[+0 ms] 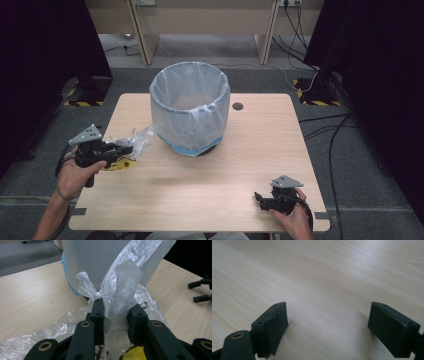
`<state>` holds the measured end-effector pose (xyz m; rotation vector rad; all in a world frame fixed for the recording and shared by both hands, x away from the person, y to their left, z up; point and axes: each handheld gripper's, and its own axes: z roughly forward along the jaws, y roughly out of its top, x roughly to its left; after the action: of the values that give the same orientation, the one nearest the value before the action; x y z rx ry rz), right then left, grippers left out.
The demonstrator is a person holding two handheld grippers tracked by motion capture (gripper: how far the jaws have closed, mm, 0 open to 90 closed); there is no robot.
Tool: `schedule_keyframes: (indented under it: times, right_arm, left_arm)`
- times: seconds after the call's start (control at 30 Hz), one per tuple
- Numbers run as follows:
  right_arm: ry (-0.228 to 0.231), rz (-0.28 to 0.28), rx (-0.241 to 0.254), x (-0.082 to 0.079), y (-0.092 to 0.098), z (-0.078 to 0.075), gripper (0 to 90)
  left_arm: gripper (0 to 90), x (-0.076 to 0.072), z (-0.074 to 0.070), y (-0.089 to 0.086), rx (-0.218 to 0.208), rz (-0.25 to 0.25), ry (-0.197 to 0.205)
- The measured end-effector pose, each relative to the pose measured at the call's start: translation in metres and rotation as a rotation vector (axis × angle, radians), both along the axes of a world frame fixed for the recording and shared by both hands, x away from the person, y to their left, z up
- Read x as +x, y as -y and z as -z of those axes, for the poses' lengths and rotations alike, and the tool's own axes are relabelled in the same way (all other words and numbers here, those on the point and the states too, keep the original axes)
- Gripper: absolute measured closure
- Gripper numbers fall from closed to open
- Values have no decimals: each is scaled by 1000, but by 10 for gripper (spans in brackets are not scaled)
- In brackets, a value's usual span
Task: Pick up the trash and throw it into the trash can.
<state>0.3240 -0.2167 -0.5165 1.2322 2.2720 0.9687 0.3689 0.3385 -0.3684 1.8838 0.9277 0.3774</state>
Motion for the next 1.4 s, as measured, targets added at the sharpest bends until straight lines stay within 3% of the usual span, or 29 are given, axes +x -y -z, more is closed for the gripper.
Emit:
schedule_keyframes:
  times: [0.4,0.7,1.07,1.4]
  right_arm:
    - [-2,-1,0,0,0,0,159]
    - [0,-4,-4,1,0,0,157]
    - [1,-4,-5,1,0,0,157]
    - [2,-7,-4,1,0,0,156]
  left_arm:
    - [704,3,-28,-3,-22,28,40]
    - [703,7,-55,2,-15,55,77]
    - [703,24,-75,9,-11,62,83]
    - [703,40,-105,13,17,49,113]
